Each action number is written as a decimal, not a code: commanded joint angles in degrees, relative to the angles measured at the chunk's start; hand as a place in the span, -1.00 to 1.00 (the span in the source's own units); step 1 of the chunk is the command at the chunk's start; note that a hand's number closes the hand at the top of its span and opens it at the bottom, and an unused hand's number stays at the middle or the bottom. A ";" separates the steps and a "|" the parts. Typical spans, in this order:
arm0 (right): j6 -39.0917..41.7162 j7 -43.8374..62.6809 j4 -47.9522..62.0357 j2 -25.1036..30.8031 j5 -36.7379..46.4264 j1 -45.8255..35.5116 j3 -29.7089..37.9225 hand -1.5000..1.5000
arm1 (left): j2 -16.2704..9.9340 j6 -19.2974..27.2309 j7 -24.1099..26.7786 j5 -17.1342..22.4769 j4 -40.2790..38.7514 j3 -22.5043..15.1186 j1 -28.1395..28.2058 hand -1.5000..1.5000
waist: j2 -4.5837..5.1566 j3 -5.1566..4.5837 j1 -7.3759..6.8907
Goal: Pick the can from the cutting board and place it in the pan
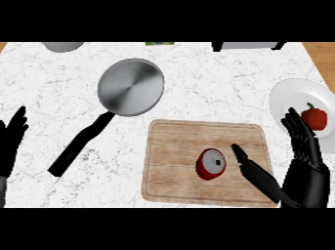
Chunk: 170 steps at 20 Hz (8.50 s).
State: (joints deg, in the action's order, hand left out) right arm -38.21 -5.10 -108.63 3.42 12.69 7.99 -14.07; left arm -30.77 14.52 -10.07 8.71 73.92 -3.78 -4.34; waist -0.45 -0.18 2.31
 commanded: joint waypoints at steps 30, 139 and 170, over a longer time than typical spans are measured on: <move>60.17 84.44 -4.58 0.44 34.49 -21.88 -15.06 -1.00 | -1.02 -4.12 -2.66 -0.84 -0.50 1.06 -3.74 0.00 | 0.54 0.05 -3.42; 7.12 17.01 86.19 -3.42 8.89 -71.39 3.94 -1.00 | 11.71 -10.34 -3.44 -14.48 -0.25 4.42 -11.07 0.00 | 3.87 0.33 -13.06; -3.20 -10.25 89.94 -1.13 -13.02 -71.30 18.60 -1.00 | 11.58 -8.64 -2.64 -13.69 -1.20 8.11 -5.82 0.00 | 1.29 0.24 -5.34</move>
State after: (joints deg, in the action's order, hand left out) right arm -43.67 -12.10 -18.52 0.63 1.46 -64.53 2.13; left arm -19.52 4.77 -12.91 -5.30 71.49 3.29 -13.55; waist 1.76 0.07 -5.58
